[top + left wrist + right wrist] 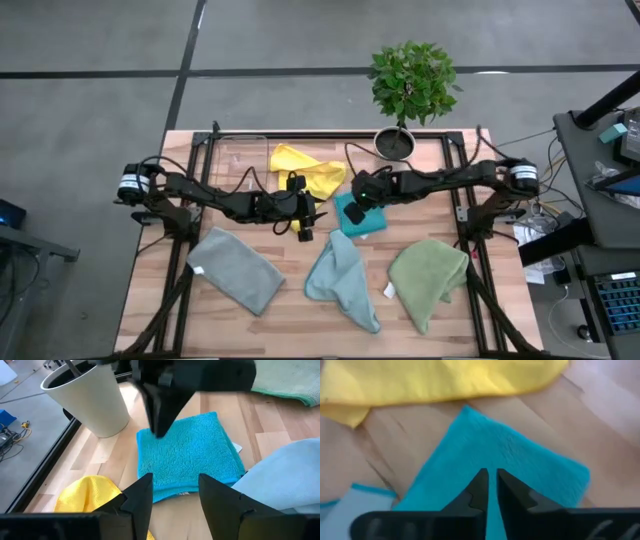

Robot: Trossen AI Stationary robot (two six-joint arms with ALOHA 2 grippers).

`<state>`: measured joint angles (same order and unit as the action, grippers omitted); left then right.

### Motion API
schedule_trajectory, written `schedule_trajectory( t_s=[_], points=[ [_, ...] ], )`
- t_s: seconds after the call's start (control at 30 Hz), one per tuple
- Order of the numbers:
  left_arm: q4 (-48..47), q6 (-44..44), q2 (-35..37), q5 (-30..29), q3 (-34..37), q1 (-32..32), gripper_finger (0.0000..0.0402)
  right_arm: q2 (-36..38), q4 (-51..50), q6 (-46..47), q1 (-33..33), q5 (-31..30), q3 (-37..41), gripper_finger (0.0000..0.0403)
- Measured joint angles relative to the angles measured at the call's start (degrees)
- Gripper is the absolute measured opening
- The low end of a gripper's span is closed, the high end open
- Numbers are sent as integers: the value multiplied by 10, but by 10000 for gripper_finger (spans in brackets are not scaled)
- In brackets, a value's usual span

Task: Fold microfiber towels
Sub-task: Put the folded blue microfiber towel in the bin

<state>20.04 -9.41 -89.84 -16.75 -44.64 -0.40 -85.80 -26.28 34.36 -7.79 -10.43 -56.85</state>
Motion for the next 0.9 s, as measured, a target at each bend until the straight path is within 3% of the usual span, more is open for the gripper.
schedule_trajectory(
  t_s=[0.53,0.73,0.9],
  points=[
    [0,1,0,0,0,0,143,102,-31,117,-1,19,105,248],
    [0,1,0,0,0,0,143,117,0,147,-1,19,156,296],
    [0,2,0,0,0,0,143,113,64,153,-5,30,198,313]
  ],
)
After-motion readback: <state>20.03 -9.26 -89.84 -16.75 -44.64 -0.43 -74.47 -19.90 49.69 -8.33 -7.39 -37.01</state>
